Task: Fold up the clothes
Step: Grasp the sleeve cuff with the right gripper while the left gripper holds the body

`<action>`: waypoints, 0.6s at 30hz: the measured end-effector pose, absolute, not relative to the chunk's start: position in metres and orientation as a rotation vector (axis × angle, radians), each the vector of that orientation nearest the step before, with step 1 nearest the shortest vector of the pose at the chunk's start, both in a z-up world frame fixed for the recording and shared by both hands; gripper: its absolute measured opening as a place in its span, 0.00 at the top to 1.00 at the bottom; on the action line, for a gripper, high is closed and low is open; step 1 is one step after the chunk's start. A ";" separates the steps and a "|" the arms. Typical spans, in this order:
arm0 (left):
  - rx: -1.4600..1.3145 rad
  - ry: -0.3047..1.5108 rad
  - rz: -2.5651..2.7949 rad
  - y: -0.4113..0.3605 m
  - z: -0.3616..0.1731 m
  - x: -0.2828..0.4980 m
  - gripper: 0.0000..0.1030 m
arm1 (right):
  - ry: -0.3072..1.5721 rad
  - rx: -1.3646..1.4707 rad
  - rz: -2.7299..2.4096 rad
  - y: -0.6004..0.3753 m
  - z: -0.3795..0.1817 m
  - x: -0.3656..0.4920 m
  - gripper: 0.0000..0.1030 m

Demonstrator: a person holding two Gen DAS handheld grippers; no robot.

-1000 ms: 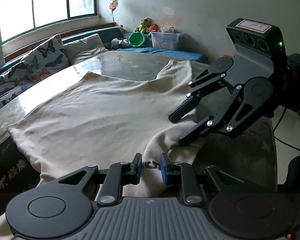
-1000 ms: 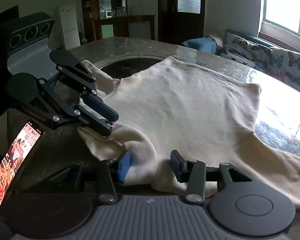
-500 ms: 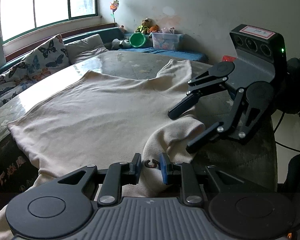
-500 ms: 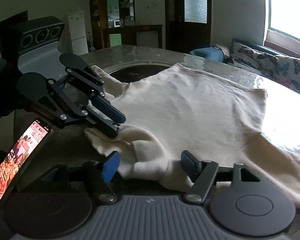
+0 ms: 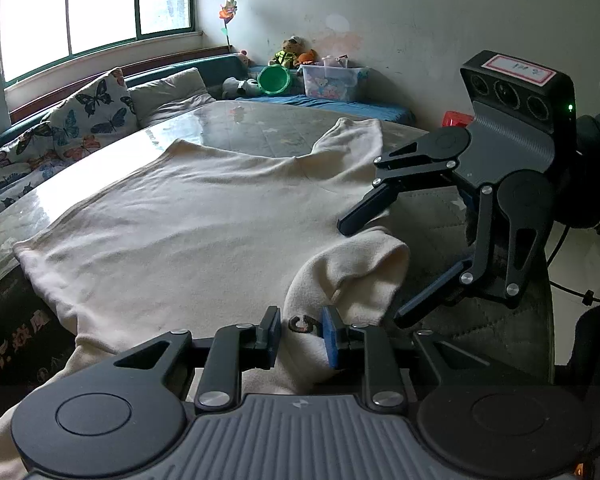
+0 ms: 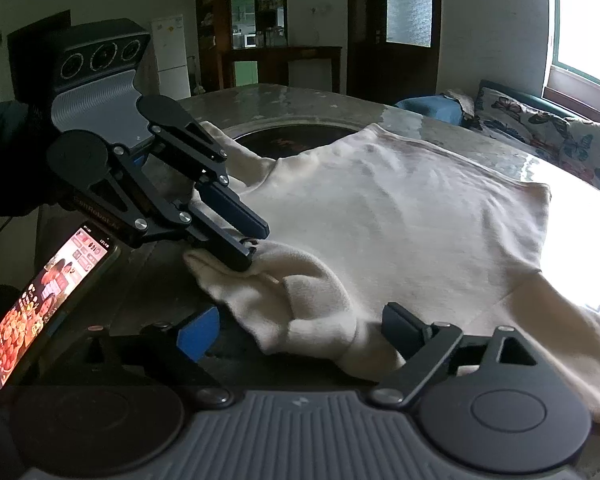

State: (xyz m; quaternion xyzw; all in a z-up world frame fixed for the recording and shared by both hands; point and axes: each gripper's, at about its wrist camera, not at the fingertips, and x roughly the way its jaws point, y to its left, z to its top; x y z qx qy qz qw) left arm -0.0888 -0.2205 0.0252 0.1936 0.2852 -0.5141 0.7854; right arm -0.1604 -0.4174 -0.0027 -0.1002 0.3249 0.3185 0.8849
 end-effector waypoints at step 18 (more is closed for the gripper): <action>0.415 0.616 -1.108 -0.217 0.025 -0.089 0.69 | 0.684 -0.252 0.674 -0.412 -0.006 -0.162 0.02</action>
